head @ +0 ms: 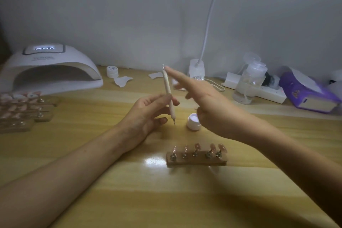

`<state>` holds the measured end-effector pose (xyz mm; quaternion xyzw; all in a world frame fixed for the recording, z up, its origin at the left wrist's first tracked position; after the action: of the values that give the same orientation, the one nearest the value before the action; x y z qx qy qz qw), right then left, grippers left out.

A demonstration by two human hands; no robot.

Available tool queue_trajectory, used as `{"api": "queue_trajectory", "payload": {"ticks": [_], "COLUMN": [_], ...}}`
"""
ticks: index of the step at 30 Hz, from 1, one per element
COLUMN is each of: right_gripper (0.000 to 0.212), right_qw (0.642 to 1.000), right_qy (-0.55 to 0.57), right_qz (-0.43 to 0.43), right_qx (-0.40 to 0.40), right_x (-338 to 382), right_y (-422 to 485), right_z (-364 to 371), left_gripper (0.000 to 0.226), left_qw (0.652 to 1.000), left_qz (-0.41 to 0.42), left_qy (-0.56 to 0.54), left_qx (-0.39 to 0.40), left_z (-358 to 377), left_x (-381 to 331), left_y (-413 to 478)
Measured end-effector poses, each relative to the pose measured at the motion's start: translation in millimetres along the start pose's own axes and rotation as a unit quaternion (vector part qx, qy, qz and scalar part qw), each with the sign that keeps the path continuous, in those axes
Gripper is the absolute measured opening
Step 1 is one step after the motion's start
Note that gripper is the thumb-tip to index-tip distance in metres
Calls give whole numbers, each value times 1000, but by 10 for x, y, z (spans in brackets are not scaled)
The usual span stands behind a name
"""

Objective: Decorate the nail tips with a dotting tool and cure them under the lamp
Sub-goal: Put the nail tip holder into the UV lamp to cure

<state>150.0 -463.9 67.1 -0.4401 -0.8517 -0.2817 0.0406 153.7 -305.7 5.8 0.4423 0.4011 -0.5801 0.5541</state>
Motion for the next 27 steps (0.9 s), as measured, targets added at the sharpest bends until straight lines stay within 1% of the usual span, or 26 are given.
{"api": "queue_trajectory", "payload": {"ticks": [2, 4, 6, 9, 10, 11, 13, 16, 18, 20, 24, 26, 27], "right_gripper": [110, 92, 73, 54, 51, 49, 44, 32, 25, 23, 21, 21, 22], "right_qw": [999, 995, 991, 968, 960, 959, 969, 990, 991, 991, 988, 985, 981], "right_qy": [38, 78, 89, 125, 140, 150, 146, 100, 114, 124, 143, 141, 135], "right_qz": [30, 63, 91, 132, 140, 141, 123, 56, 39, 32, 55, 93, 124], "right_qx": [-26, -12, 49, 175, 196, 197, 154, 85, 58, 29, -19, -46, -68], "right_x": [-169, -400, -620, -801, -832, -850, -845, -740, -694, -675, -725, -868, -970], "right_y": [-149, -343, -556, -854, -926, -973, -1004, -940, -911, -922, -1105, -1300, -1427], "right_z": [-154, -311, -434, -450, -412, -367, -267, -121, -71, -76, -278, -480, -600], "left_gripper": [20, 21, 23, 25, 24, 22, 20, 19, 19, 19, 25, 37, 40], "left_qw": [1000, 1000, 1000, 1000, 1000, 1000, 1000, 1000, 999, 997, 994, 993, 993], "left_qz": [-7, -11, -11, -8, -7, -7, -8, -1, 8, 18, 36, 41, 45], "left_qy": [-2, 1, 0, 6, 9, 12, 16, 26, 45, 70, 93, 98, 101], "left_qx": [-2, 1, 8, 15, 15, 14, 12, 12, 10, 16, 36, 44, 52], "left_z": [-12, -16, -12, -6, -3, -2, 1, 5, 2, -5, -3, 71, 147], "left_x": [13, 22, 22, 21, 23, 27, 37, 57, 70, 72, 52, 53, 58], "left_y": [15, 25, 31, 40, 41, 43, 40, 25, 19, 14, -30, -48, -57]}}
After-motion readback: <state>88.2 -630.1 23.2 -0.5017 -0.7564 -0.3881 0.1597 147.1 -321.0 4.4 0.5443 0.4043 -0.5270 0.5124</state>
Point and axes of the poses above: each hand's wrist, its own y-axis towards the middle knuckle, its own z-axis out of the palm, x = y × z, the point moved 2 cm from there along y, towards the middle knuckle, and after that the axes turned 14 degrees about -x, right-handed, at the moved point
